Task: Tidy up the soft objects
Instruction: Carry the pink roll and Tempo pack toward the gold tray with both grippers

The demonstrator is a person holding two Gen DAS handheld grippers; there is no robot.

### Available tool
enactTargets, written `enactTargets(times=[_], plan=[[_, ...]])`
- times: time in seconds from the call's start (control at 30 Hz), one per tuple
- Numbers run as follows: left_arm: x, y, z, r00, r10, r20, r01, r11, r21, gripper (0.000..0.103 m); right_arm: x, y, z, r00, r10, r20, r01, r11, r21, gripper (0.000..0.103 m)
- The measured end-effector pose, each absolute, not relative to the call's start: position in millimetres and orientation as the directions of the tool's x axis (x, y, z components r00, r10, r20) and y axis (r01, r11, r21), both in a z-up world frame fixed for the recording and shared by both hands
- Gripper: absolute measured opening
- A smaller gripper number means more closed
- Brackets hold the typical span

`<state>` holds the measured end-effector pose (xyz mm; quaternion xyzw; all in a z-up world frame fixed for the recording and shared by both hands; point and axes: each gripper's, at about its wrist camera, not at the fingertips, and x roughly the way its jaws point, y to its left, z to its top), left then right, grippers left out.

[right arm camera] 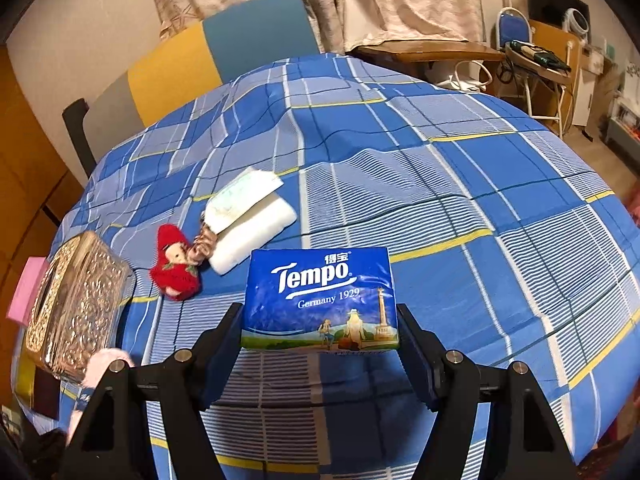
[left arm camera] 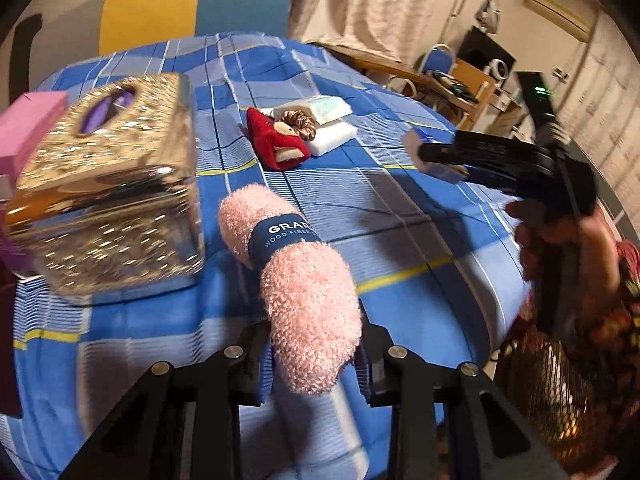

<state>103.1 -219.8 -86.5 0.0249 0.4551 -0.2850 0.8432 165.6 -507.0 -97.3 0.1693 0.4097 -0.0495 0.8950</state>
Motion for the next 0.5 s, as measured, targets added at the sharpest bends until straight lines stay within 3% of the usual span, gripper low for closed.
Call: enactTargets(times=[0.5], plan=[[75,-96,-32,0.571,-0.471,-0.673,0.43,0.869,-0.243,0.031,137,-451,-103,0.654,0.023,-0.756,0.187,0.963,0.192,0.073]])
